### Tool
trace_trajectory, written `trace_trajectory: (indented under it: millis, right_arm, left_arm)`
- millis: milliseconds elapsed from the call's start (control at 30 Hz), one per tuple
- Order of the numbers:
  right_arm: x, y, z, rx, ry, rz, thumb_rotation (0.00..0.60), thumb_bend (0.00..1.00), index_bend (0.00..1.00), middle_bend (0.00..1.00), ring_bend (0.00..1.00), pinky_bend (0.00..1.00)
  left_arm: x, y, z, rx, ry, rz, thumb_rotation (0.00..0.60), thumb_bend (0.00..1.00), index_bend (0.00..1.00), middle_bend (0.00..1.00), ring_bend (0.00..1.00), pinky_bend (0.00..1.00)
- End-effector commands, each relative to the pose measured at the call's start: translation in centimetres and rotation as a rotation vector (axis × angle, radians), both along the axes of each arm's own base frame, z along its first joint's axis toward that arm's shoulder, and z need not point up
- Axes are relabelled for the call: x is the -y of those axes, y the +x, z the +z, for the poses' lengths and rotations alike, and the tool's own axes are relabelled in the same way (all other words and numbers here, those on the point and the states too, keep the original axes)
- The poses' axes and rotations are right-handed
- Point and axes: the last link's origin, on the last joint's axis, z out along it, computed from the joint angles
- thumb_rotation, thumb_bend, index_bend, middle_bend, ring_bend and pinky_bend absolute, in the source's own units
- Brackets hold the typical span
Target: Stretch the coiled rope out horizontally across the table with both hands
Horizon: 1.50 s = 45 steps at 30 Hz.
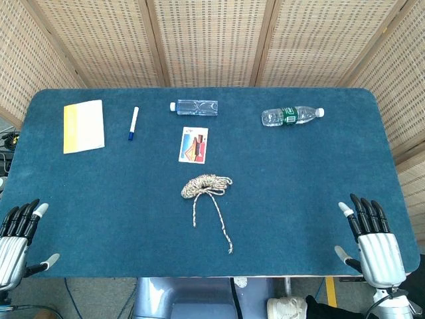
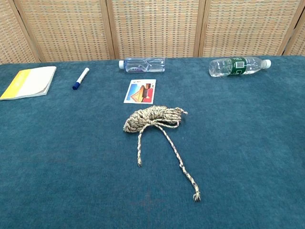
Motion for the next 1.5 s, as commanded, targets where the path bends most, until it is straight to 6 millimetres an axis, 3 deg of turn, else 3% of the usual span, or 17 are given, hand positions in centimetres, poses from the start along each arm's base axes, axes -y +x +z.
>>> trace_trajectory:
  millis: [33,467,700,967,1100,1200,1333,1500]
  right_arm:
    - [0.0,0.0,-0.1,-0.002,0.004,-0.002,0.600,0.00,0.12,0.00,0.00,0.00]
    - [0.6,0.5,-0.7,-0.018,0.039,0.020,0.600,0.00,0.12,0.00,0.00,0.00]
    - [3.9,2.7,-2.2,-0.124,0.218,0.133,0.600,0.00,0.14,0.00,0.00,0.00]
    - [7.2,6.2,-6.2,-0.265,0.478,0.329,0.600,0.00,0.20,0.00,0.00,0.00]
    - [8.9,8.0,-8.8,-0.336,0.550,0.458,0.600,0.01,0.29,0.00,0.00,0.00]
    - [10.1,9.6,-11.5,-0.396,0.599,0.555,0.600,0.05,0.34,0.00,0.00,0.00]
    - [10.6,10.4,-12.9,-0.415,0.623,0.585,0.600,0.14,0.37,0.00,0.00,0.00]
    - [11.4,11.5,-15.4,-0.472,0.661,0.614,0.600,0.17,0.39,0.00,0.00,0.00]
  left_arm:
    - [0.0,0.0,0.0,0.000,-0.001,0.000,0.600,0.05,0.00,0.00,0.00,0.00]
    - [-0.1,0.0,-0.1,-0.005,0.000,0.003,0.600,0.05,0.00,0.00,0.00,0.00]
    - [-0.2,0.1,-0.3,-0.018,0.005,0.015,0.600,0.05,0.00,0.00,0.00,0.00]
    - [-0.8,0.0,-1.0,-0.042,-0.005,0.035,0.600,0.05,0.00,0.00,0.00,0.00]
    - [-1.2,-0.1,-1.5,-0.056,-0.015,0.048,0.600,0.05,0.00,0.00,0.00,0.00]
    - [-1.5,-0.2,-1.8,-0.065,-0.022,0.062,0.600,0.05,0.00,0.00,0.00,0.00]
    - [-1.7,-0.2,-1.9,-0.070,-0.023,0.068,0.600,0.05,0.00,0.00,0.00,0.00]
    - [-1.8,-0.3,-2.1,-0.074,-0.029,0.072,0.600,0.05,0.00,0.00,0.00,0.00]
